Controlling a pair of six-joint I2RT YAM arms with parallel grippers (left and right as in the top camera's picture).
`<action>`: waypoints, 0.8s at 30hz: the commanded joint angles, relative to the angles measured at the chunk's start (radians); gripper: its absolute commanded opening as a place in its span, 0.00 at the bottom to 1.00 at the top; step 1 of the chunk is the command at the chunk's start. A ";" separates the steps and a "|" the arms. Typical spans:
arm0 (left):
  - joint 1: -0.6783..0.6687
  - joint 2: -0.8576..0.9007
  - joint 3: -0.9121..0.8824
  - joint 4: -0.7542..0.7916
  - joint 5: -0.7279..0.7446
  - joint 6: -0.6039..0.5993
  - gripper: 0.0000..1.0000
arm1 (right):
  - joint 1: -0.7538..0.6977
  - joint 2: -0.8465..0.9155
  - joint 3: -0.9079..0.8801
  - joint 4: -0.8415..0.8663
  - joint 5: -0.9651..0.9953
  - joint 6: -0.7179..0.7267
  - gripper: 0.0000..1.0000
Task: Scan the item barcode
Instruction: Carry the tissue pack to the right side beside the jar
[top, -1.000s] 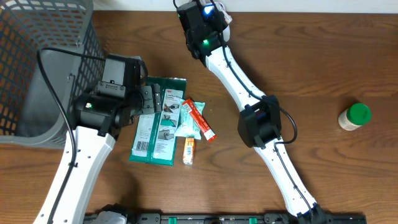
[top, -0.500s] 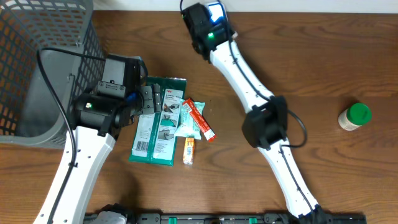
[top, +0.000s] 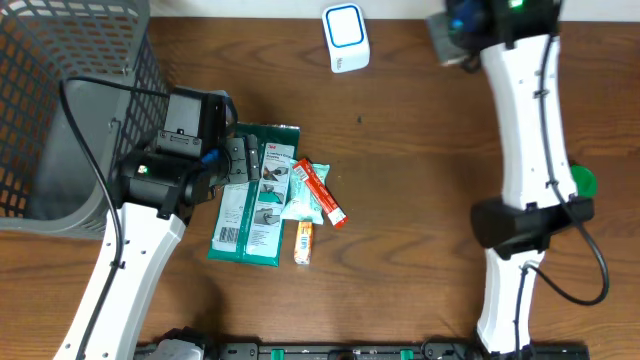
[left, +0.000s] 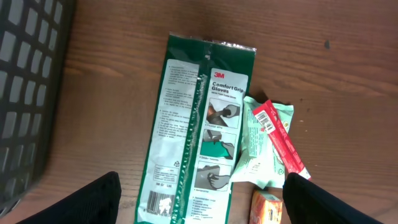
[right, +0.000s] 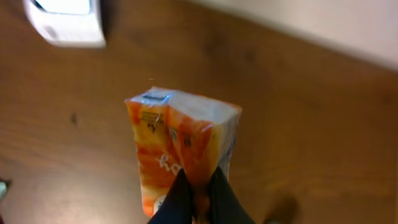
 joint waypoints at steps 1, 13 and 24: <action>0.005 0.004 0.013 0.000 -0.013 0.014 0.84 | -0.085 0.051 -0.012 -0.063 -0.109 0.054 0.01; 0.005 0.004 0.013 0.000 -0.013 0.014 0.84 | -0.312 0.206 -0.105 -0.140 -0.095 0.142 0.01; 0.005 0.004 0.013 0.000 -0.012 0.014 0.84 | -0.414 0.260 -0.362 0.022 -0.023 0.142 0.01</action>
